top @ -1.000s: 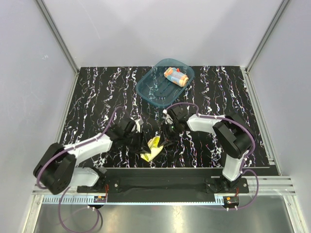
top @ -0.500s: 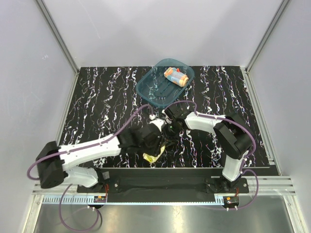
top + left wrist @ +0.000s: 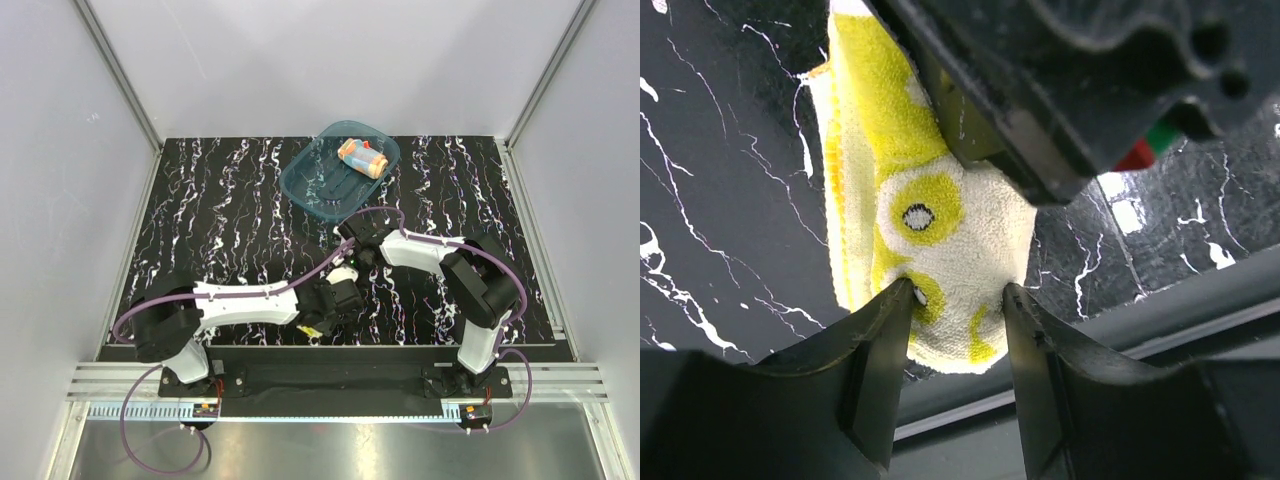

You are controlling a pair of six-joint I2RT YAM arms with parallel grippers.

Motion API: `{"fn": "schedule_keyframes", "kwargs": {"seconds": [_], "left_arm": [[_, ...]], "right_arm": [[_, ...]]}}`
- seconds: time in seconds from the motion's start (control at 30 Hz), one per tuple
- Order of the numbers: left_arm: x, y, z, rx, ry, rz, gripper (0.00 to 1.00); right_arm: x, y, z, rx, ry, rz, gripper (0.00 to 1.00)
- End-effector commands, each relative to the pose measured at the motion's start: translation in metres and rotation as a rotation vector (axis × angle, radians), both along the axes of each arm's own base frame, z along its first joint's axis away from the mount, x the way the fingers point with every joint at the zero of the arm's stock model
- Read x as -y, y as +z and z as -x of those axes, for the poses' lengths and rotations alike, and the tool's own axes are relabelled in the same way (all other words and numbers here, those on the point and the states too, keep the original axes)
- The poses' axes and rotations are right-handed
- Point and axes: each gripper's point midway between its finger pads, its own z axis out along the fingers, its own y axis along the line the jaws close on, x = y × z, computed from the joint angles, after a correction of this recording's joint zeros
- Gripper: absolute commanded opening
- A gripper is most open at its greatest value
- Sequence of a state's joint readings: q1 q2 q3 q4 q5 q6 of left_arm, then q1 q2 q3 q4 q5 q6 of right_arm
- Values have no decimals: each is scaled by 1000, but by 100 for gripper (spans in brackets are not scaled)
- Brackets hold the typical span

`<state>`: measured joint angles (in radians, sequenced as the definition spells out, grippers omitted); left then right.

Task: Roll the towels
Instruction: Roll the towel

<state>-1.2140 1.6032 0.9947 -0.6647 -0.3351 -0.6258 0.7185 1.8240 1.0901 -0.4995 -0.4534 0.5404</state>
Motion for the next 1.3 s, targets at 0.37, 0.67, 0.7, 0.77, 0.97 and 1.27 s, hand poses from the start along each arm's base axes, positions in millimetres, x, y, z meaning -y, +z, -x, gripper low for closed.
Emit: {"fn": "schedule_keyframes", "kwargs": {"seconds": [0.37,0.67,0.7,0.77,0.97,1.27], "left_arm": [[-20,-36,4,18,7,-56,26],[-2,-21,14,-73,-20,144,8],[2,-18,19,-116,-32,183,8],[5,-15,16,-141,-24,229,7],[15,1,17,-239,-14,385,7],[-9,-3,-3,-395,188,644,7]], "right_arm": [[-1,8,-2,39,64,13,22],[20,7,-26,48,32,21,52],[24,6,-28,43,27,22,53],[33,4,-36,39,7,21,54],[51,-1,-49,30,-28,24,55],[77,19,-73,84,-97,16,62]]}}
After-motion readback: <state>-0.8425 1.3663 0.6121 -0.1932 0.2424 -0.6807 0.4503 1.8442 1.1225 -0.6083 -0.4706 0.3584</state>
